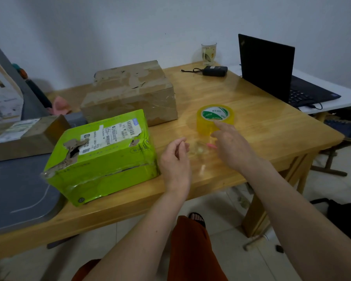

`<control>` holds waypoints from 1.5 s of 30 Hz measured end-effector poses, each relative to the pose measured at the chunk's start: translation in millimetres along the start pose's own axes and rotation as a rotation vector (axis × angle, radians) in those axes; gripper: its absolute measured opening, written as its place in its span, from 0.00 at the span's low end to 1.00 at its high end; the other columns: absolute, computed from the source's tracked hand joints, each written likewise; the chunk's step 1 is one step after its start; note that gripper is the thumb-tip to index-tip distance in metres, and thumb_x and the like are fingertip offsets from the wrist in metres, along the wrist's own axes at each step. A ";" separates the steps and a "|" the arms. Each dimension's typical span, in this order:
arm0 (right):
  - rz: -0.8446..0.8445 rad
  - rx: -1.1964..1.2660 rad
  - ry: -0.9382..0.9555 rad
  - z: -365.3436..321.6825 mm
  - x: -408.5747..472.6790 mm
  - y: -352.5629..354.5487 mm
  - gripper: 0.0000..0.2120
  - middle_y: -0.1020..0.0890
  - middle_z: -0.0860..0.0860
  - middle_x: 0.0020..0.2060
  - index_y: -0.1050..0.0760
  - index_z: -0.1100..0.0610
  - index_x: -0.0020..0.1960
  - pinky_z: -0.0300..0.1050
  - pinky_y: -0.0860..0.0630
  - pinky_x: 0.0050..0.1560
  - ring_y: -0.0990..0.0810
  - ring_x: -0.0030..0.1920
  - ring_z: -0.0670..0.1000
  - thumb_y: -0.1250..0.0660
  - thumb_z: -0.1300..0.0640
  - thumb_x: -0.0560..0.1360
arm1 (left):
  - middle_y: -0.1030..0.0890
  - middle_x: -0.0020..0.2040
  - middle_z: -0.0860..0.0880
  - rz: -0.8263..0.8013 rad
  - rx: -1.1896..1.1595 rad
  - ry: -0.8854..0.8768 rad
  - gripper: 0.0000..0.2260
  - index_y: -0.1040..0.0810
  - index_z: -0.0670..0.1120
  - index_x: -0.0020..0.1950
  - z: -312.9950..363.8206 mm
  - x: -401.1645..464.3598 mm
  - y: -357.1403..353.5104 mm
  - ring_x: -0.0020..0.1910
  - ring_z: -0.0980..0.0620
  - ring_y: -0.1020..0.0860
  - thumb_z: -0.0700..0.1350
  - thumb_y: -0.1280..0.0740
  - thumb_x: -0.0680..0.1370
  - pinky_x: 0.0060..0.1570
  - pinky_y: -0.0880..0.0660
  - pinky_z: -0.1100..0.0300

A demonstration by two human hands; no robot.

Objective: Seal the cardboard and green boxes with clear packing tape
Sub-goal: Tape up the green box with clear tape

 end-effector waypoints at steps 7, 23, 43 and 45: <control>0.228 0.478 -0.097 -7.2 -16.8 26.3 0.15 0.23 0.56 0.64 0.23 0.61 0.62 0.39 0.31 0.61 0.27 0.65 0.53 0.44 0.57 0.83 | 0.17 0.40 0.50 0.007 -0.025 -0.025 0.08 0.17 0.43 0.52 11.9 1.1 13.2 0.39 0.58 0.19 0.37 0.35 0.79 0.45 0.22 0.62; 0.392 0.998 -0.072 -75.7 -74.1 54.2 0.08 0.20 0.48 0.33 0.25 0.52 0.38 0.34 0.25 0.36 0.23 0.33 0.42 0.29 0.59 0.74 | 0.17 0.35 0.59 -0.089 -0.150 -0.042 0.14 0.20 0.57 0.47 56.7 -22.0 70.4 0.38 0.60 0.18 0.36 0.31 0.77 0.44 0.22 0.64; 0.256 1.249 -0.030 -154.0 -35.6 51.1 0.12 0.29 0.47 0.22 0.30 0.60 0.38 0.43 0.33 0.28 0.32 0.25 0.47 0.35 0.57 0.79 | 0.27 0.62 0.53 0.031 0.282 -0.122 0.09 0.21 0.55 0.35 95.1 23.8 169.4 0.68 0.53 0.30 0.49 0.28 0.75 0.63 0.31 0.54; 0.252 1.237 -0.040 -153.7 -26.0 49.0 0.13 0.30 0.47 0.23 0.31 0.60 0.38 0.44 0.34 0.30 0.33 0.25 0.48 0.35 0.57 0.79 | 0.23 0.55 0.50 0.001 0.324 -0.121 0.09 0.21 0.54 0.36 96.8 36.3 169.4 0.59 0.52 0.26 0.51 0.29 0.76 0.55 0.31 0.57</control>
Point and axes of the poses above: each hand's wrist, its own x-axis towards the middle knuckle, its own y-axis out of the back of the hand, z = x × y, the point moved 4 cm from there along x, towards the middle knuckle
